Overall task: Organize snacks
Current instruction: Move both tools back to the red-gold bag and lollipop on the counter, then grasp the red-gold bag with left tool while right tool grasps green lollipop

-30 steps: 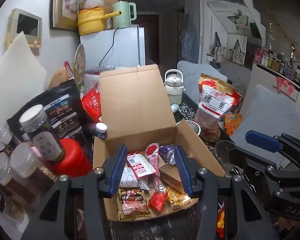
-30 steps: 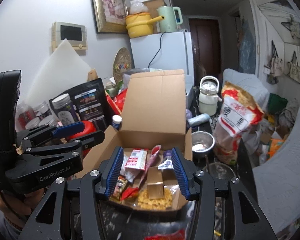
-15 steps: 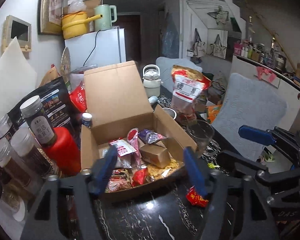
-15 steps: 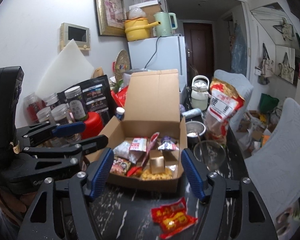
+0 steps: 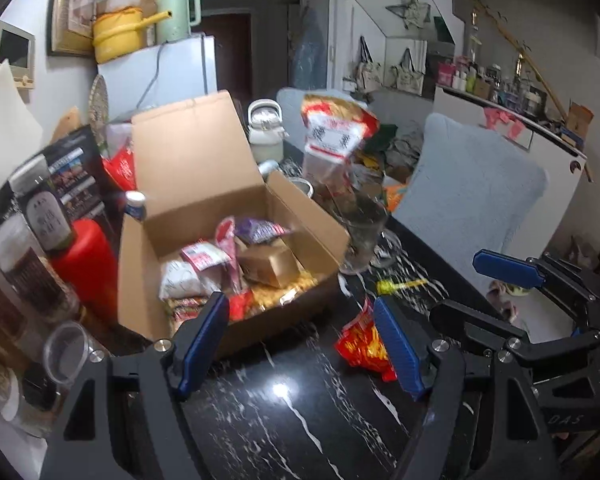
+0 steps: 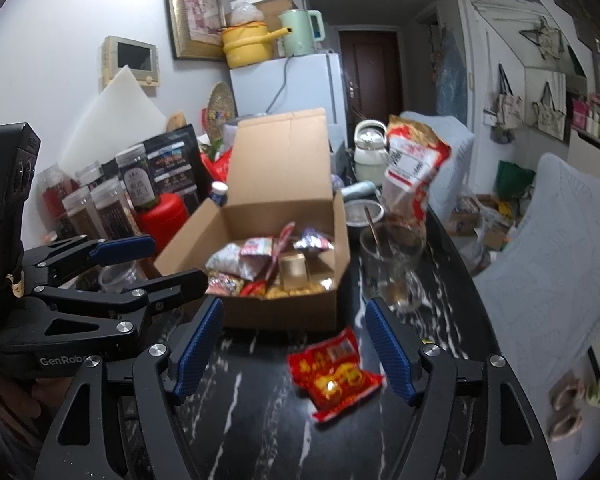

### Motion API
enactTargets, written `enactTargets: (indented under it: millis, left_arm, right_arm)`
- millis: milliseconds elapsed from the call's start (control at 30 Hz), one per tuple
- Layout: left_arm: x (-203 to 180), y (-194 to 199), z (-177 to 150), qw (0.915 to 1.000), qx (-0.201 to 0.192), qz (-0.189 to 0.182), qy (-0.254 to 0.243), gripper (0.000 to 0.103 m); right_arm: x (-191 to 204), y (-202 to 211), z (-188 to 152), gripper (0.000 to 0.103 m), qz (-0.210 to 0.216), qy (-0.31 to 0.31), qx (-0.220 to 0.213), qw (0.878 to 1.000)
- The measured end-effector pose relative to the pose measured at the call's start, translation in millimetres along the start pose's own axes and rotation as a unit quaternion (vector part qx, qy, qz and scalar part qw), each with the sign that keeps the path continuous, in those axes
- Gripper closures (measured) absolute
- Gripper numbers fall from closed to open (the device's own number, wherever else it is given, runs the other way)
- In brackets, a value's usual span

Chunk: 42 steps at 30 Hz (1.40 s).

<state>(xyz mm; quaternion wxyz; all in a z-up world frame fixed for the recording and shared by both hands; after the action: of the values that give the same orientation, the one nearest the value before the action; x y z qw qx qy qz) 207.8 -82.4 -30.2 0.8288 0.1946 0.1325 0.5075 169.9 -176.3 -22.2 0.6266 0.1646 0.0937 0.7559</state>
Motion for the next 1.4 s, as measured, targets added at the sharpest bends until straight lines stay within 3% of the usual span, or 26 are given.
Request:
enactTargets:
  millis: [500, 900, 1100, 1400]
  left_arm:
    - [-40, -39, -51, 0.9946, 0.071, -0.062, 0.044, 0.029]
    - [-71, -82, -77, 0.99, 0.11, -0.077, 0.045, 0.029]
    - [-80, -107, -87, 0.9907, 0.117, -0.068, 0.009, 0.029]
    - [-83, -141, -115, 0.9804, 0.181, -0.076, 0.009, 0.029]
  right_arm:
    - [-44, 14, -54, 0.029, -0.023, -0.041, 0.025, 0.999]
    - [-84, 10, -82, 0.029, -0.028, -0.05, 0.048, 0.997]
    - [-105, 0, -95, 0.029, -0.033, -0.063, 0.069, 0.995]
    - [-131, -19, -108, 0.029, -0.038, -0.092, 0.095, 0.99]
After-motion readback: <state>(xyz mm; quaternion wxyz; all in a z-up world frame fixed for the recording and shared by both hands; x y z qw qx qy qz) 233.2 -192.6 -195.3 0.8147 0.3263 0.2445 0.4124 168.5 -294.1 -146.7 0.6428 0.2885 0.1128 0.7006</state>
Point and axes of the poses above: each gripper's, at about its wrist camera, not at the fingertips, and y roughly against the way its jaws point, x to its left, z to its top, the point moved 9 cm from there along -y, roughly the way its jaws point, and after that the axes turned 13 degrees about -x, right-handed, at the moved point
